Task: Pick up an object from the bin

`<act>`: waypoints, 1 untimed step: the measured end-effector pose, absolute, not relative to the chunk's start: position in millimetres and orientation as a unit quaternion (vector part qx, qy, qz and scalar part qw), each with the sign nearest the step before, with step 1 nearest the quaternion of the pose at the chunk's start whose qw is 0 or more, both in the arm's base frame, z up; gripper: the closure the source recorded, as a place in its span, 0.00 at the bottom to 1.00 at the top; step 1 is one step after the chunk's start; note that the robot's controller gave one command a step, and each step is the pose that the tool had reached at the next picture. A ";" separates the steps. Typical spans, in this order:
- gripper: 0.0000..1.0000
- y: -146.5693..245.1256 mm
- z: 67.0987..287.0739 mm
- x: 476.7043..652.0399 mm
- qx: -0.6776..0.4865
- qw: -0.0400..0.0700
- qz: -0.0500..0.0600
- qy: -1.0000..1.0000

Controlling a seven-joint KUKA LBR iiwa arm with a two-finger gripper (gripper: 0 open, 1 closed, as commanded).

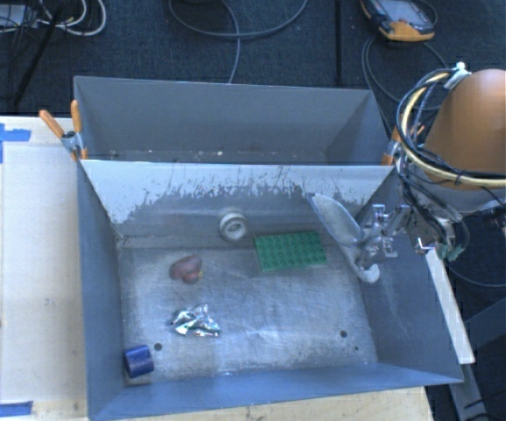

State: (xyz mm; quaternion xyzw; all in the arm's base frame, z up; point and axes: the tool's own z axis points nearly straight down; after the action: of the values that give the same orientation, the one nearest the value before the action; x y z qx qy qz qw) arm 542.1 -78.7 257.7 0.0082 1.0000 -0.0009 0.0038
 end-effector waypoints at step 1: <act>1.00 -78.3 252.9 540.6 0.009 0.000 0.000 1.000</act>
Offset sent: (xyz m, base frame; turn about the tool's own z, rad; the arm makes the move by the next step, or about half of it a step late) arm 0.0000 0.0000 0.0000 0.0000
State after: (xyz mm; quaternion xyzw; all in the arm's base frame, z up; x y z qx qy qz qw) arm 540.6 -78.3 252.9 0.0089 1.0000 0.0002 -0.0004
